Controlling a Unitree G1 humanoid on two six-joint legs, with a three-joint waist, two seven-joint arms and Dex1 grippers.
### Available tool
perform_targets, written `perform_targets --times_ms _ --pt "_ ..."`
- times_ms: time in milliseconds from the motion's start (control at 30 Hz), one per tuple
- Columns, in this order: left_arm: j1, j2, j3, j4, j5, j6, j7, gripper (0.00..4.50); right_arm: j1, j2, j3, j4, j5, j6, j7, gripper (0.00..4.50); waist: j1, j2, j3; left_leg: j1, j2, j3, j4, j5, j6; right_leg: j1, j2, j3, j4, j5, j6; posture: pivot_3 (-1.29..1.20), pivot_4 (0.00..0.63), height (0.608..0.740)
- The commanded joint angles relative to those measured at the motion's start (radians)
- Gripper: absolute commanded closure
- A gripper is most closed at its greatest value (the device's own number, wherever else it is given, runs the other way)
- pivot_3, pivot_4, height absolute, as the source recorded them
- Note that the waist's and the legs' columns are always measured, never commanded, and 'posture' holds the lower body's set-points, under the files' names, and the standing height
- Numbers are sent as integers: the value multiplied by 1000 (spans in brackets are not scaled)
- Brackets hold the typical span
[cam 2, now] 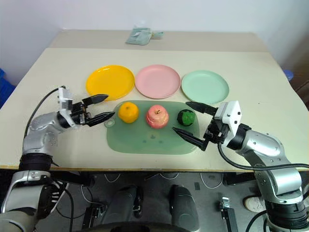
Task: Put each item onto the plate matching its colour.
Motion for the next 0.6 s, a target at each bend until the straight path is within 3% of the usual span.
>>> perform_targets --times_ms 33,600 --pt "-75 -23 -44 54 50 -15 11 0 3 3 -15 -46 8 -12 -14 51 5 0 0 0 0 0 0 0 0 0 0 0 0 0 0 0 150 740" --pt "-186 -82 -164 208 207 -21 39 0 43 5 -25 -70 -8 -36 -50 51 1 0 0 0 0 0 0 0 0 0 0 0 0 0 1 0 150 740"
